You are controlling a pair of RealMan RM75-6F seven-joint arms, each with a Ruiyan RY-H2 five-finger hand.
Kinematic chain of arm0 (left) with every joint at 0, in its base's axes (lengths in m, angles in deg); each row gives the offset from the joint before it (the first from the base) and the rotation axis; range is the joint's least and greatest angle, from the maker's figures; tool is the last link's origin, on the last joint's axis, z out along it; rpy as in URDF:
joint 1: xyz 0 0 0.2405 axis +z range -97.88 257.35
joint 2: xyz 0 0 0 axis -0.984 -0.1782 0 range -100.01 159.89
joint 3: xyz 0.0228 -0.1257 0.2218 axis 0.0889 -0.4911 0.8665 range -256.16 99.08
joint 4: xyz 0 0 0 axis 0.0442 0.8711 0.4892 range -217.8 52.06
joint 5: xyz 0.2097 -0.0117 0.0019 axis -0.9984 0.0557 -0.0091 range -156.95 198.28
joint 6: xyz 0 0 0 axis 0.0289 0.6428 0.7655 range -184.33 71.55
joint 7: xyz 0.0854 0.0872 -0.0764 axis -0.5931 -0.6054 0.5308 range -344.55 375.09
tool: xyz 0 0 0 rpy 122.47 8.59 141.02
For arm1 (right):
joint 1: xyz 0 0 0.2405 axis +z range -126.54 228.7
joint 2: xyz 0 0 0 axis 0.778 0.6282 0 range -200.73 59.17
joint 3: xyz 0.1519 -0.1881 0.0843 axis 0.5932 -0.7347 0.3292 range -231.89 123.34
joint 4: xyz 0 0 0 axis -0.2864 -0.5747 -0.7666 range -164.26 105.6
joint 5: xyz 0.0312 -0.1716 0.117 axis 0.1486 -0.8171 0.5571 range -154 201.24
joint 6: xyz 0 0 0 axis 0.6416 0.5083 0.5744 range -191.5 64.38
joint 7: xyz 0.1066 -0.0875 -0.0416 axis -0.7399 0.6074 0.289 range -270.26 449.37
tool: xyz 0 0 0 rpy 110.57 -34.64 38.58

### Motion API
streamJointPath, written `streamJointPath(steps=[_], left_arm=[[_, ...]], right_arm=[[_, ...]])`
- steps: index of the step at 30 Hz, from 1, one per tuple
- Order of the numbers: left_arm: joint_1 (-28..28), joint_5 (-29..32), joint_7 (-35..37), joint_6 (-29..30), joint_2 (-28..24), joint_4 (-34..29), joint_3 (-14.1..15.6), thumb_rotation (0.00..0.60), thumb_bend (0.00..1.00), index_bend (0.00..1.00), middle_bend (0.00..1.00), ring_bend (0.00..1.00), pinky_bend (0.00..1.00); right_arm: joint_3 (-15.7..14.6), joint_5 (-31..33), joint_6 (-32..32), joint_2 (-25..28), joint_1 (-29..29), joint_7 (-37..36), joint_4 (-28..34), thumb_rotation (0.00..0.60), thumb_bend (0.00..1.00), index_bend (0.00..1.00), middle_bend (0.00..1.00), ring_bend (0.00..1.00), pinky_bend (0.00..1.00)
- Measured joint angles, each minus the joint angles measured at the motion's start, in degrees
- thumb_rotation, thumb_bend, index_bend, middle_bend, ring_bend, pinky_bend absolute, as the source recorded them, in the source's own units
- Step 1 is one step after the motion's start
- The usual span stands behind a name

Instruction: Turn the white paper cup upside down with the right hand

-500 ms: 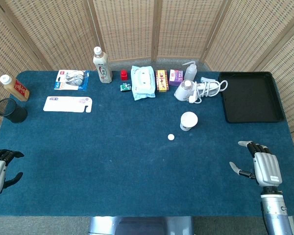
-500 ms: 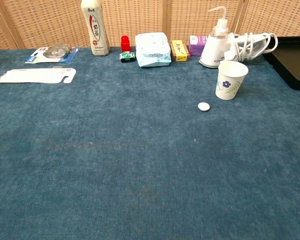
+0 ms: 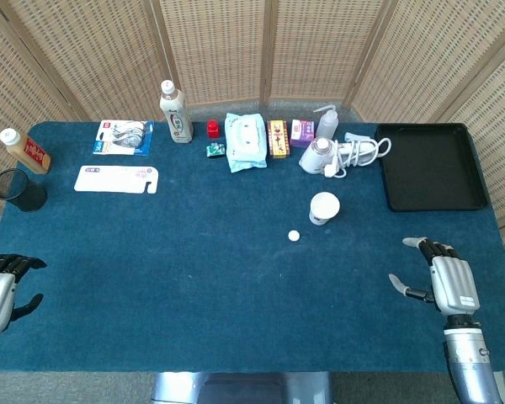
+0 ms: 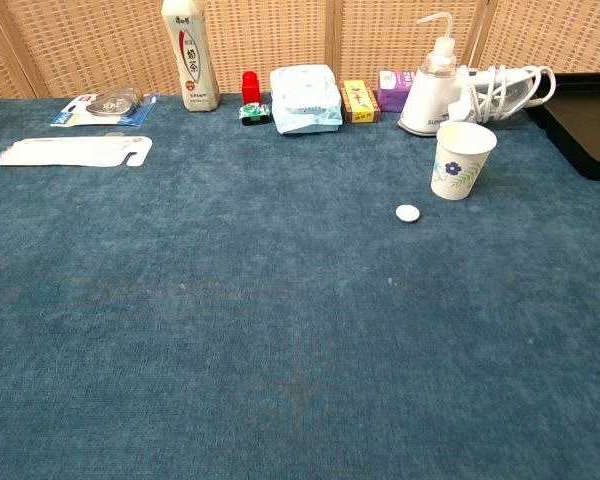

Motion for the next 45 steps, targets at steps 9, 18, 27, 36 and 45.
streamJointPath(steps=[9, 18, 27, 36, 45], left_arm=[[-0.6, -0.5, -0.8, -0.4, 0.0, -0.8, -0.3, 0.600, 0.20, 0.37, 0.40, 0.27, 0.20], [-1.1, -0.4, -1.7, -1.2, 0.3, -1.3, -0.4, 0.600, 0.20, 0.37, 0.40, 0.27, 0.20], [-1.7, 0.0, -2.3, -2.1, 0.5, -1.2, -0.5, 0.600, 0.20, 0.37, 0.40, 0.27, 0.20], [-2.1, 0.3, -2.5, -2.8, 0.8, -0.7, -0.4, 0.600, 0.20, 0.37, 0.40, 0.27, 0.20], [-2.3, 0.6, -2.0, -3.3, 1.0, -0.1, -0.4, 0.600, 0.20, 0.37, 0.40, 0.27, 0.20]], right_arm=[[3.4, 2.0, -6.0, 0.8, 5.1, -2.1, 1.0, 0.386, 0.28, 0.26, 0.30, 0.30, 0.28], [8.4, 9.1, -16.1, 0.6, 13.5, -4.0, -1.1, 0.384, 0.27, 0.21, 0.27, 0.29, 0.27], [10.8, 16.0, -23.4, -1.9, 20.6, -2.0, -6.7, 0.387, 0.24, 0.19, 0.25, 0.28, 0.26], [10.9, 22.7, -26.8, -4.8, 25.9, 4.0, -11.2, 0.385, 0.21, 0.18, 0.23, 0.26, 0.25], [10.6, 29.5, -28.5, -6.9, 30.9, 11.0, -13.8, 0.386, 0.21, 0.18, 0.23, 0.25, 0.24]])
